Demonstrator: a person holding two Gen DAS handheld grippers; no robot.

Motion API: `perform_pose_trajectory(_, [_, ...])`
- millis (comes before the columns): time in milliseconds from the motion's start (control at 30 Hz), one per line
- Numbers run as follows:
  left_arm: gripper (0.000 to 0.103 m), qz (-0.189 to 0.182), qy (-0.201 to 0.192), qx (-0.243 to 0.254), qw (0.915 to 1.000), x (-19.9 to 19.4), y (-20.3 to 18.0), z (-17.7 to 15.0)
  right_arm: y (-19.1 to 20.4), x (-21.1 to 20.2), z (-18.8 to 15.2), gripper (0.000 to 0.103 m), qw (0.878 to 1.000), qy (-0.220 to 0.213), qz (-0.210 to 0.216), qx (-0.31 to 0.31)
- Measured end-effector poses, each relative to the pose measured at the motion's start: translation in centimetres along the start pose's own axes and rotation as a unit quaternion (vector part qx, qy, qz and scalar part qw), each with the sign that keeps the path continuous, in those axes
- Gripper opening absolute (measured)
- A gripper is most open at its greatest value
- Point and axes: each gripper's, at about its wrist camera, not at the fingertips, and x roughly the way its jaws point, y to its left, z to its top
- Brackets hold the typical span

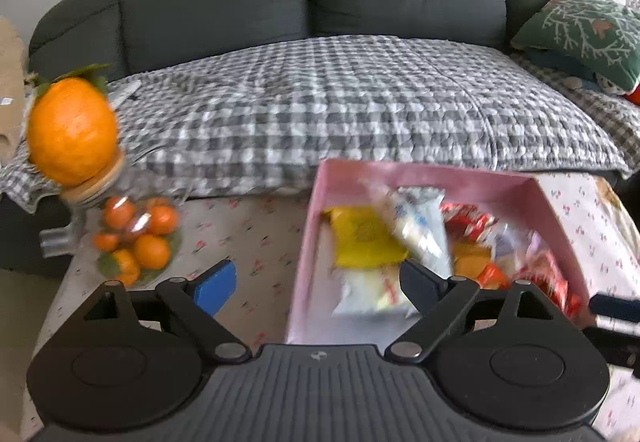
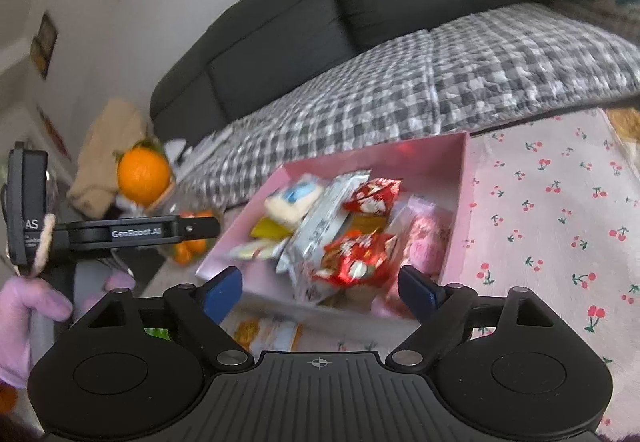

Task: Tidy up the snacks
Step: 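Open both tools to drop the packets into the box and withdraw, then grasp the green wafer packet with the left tool while the right tool grasps the brown cake bar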

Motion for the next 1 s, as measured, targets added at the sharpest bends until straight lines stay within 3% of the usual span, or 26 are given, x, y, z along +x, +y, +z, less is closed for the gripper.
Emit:
perform_pose_trajectory(333, [0.1,0.004,-0.022,-0.01,0.9997,-3.0,3.3,-4.4,4.5,-1.9,-2.8,0.094,0.993,0.023,0.016,-0.111])
perform_pose_trajectory(567, [0.101,-0.003,-0.02,-0.04,0.999,-2.7,5.5,-6.2,6.1,-2.5,-6.4,0.096,0.986,0.031,0.013,-0.164])
perform_pose_trajectory(833, [0.101,-0.037,0.015,0.005,0.9992,-1.3,6.7,-8.1,8.3,-1.7,-10.1,0.096,0.966,0.047,0.017,-0.252])
perform_pose_trajectory(1000, [0.101,-0.055,0.024,0.02,0.998,-1.2,6.8,-8.8,8.4,-0.9,-10.9,0.096,0.963,0.066,0.013,-0.259])
